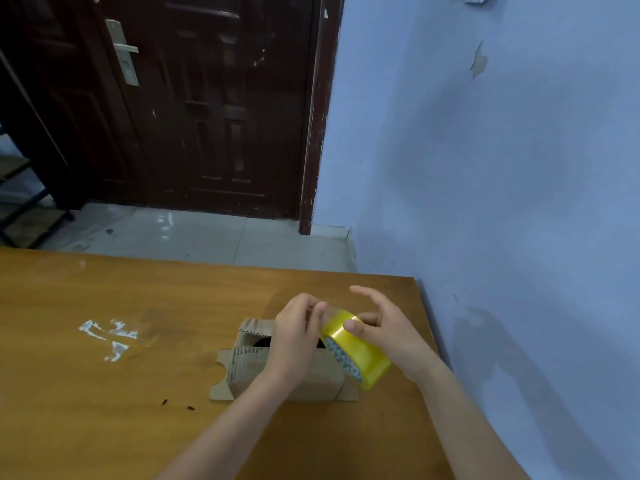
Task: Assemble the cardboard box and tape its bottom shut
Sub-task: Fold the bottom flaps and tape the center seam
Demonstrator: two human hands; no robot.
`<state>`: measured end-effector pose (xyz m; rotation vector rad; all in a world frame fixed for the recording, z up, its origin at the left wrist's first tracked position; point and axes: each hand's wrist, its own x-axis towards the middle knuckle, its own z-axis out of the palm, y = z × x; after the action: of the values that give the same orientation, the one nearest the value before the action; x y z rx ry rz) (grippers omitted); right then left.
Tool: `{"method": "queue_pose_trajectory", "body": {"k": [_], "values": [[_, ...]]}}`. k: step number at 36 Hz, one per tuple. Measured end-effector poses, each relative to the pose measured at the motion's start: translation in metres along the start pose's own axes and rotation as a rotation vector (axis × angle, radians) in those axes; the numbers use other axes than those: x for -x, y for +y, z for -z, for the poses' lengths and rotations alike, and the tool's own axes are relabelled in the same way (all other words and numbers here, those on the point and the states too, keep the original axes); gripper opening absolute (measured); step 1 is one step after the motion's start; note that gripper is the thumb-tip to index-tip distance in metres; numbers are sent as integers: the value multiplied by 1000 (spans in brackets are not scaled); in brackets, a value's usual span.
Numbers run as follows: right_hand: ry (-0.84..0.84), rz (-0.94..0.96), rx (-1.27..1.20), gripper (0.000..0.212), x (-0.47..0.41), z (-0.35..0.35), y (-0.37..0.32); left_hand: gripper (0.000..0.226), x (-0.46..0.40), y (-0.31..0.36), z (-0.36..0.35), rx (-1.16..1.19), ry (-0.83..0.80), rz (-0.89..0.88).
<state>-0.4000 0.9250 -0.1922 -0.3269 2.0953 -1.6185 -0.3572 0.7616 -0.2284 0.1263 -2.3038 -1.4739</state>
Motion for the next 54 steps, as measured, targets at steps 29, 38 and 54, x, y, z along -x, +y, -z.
{"method": "queue_pose_trajectory", "body": {"k": [29, 38, 54], "values": [[-27, 209, 1119, 45, -14, -13, -20, 18, -32, -3, 34, 289, 294, 522], [18, 247, 1167, 36, -29, 22, -11, 13, -21, -18, 45, 368, 333, 623], [837, 268, -446, 45, -37, -7, 29, 9, 2, -7, 23, 743, 399, 814]]}}
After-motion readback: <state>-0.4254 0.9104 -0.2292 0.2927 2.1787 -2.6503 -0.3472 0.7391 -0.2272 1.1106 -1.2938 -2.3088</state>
